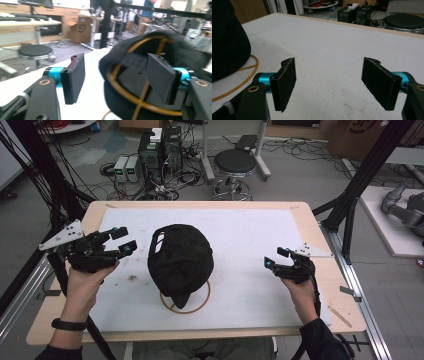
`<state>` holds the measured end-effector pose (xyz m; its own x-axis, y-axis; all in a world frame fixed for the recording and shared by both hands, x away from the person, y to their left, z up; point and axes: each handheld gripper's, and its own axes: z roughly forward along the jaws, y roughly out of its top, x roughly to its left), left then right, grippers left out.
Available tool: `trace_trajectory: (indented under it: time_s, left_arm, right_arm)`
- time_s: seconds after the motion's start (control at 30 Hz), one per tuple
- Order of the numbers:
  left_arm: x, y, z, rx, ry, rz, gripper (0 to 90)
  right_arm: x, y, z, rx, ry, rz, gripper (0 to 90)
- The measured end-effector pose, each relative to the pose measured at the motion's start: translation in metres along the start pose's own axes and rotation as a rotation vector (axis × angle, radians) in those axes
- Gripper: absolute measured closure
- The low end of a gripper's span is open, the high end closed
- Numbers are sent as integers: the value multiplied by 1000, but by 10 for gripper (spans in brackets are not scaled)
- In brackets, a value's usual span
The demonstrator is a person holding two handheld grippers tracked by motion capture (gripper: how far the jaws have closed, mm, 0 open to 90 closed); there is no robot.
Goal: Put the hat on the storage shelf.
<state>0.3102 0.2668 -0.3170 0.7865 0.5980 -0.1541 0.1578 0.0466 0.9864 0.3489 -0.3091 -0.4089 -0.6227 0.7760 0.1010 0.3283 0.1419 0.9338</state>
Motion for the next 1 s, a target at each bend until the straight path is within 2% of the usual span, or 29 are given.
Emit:
trace_trajectory:
  time_s: [0.07, 0.17, 0.27, 0.43, 0.63, 0.8, 1.0]
  left_arm:
    - [10, -8, -3, -28, 14, -18, 286]
    - [22, -19, -7, -27, 49, -41, 260]
    - [28, -30, -11, -22, 78, -16, 259]
    - [38, -48, -15, 16, 125, 24, 259]
    - [44, -70, -14, 89, 185, 74, 256]
    - [50, -87, -11, 130, 214, 60, 252]
    - [52, -94, -7, 179, 208, 54, 241]
  right_arm:
    - [0, 0, 0, 3, 2, 2, 277]
    - [0, 0, 0, 2, 4, 2, 277]
    - [0, 0, 0, 2, 2, 4, 276]
    - [0, 0, 0, 5, 1, 4, 276]
    - [-1, -1, 1, 10, 0, 3, 276]
    - [-2, -1, 2, 13, -1, 3, 276]
    - [-3, -1, 2, 17, -7, -7, 276]
